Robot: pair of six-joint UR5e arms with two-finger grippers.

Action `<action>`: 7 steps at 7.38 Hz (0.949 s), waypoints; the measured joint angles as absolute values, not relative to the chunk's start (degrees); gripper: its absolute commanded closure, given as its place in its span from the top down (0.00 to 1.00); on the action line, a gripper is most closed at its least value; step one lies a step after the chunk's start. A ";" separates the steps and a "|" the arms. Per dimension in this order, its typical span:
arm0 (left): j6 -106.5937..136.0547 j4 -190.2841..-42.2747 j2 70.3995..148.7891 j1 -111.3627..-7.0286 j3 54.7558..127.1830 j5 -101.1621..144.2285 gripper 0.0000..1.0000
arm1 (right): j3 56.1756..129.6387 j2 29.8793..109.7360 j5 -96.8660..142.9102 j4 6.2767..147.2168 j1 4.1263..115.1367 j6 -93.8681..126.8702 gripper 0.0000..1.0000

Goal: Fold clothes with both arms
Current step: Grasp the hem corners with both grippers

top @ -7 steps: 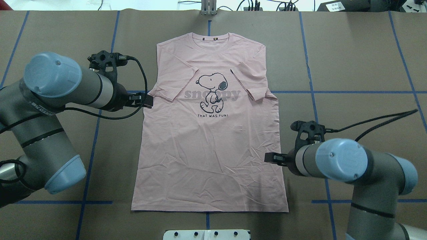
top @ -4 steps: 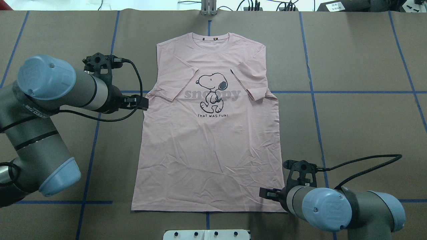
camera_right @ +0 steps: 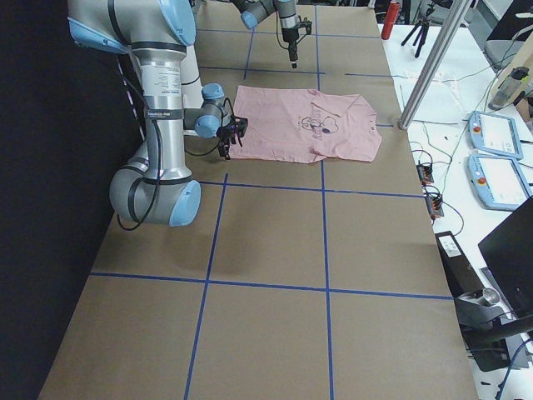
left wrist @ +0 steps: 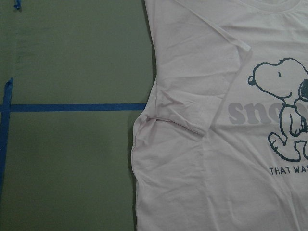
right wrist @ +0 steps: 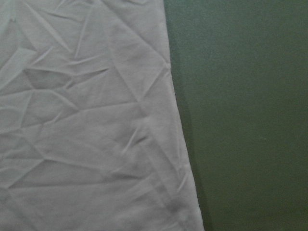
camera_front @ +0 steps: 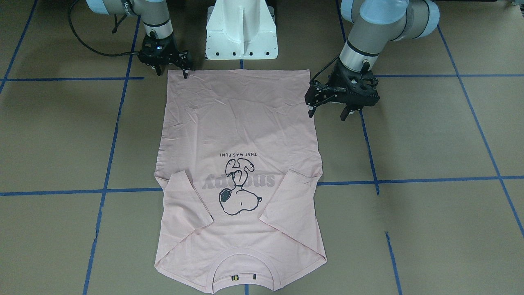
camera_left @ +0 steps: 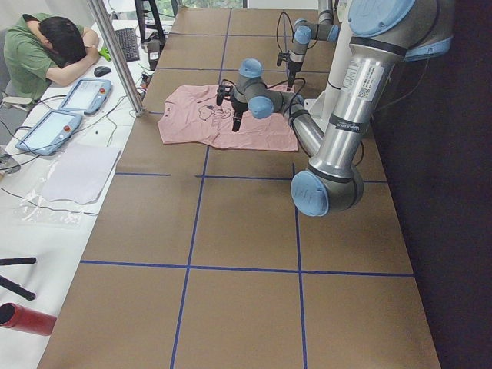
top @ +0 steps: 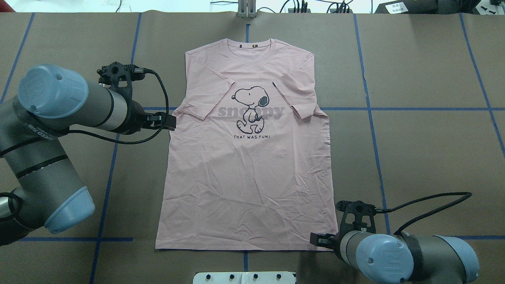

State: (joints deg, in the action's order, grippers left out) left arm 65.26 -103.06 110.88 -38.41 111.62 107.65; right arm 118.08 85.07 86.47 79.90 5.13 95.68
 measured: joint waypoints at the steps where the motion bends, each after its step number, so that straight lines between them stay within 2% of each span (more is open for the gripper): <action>1: 65.29 -103.07 110.91 -38.41 111.67 107.66 1.00 | 117.98 85.41 86.50 79.94 4.98 95.70 0.75; 3: 65.28 -103.04 110.92 -38.41 111.82 107.67 1.00 | 118.08 85.74 87.11 79.94 4.96 95.66 0.28; 4: 65.25 -103.03 110.92 -38.38 111.85 107.67 1.00 | 118.20 85.85 87.63 79.99 4.97 95.63 0.13; 5: 65.23 -103.07 110.92 -38.35 111.86 107.67 1.00 | 118.40 85.83 88.10 79.88 4.99 95.63 0.03; 7: 65.23 -103.09 110.92 -38.30 111.86 107.65 1.00 | 118.59 85.68 88.51 79.83 5.02 95.63 0.00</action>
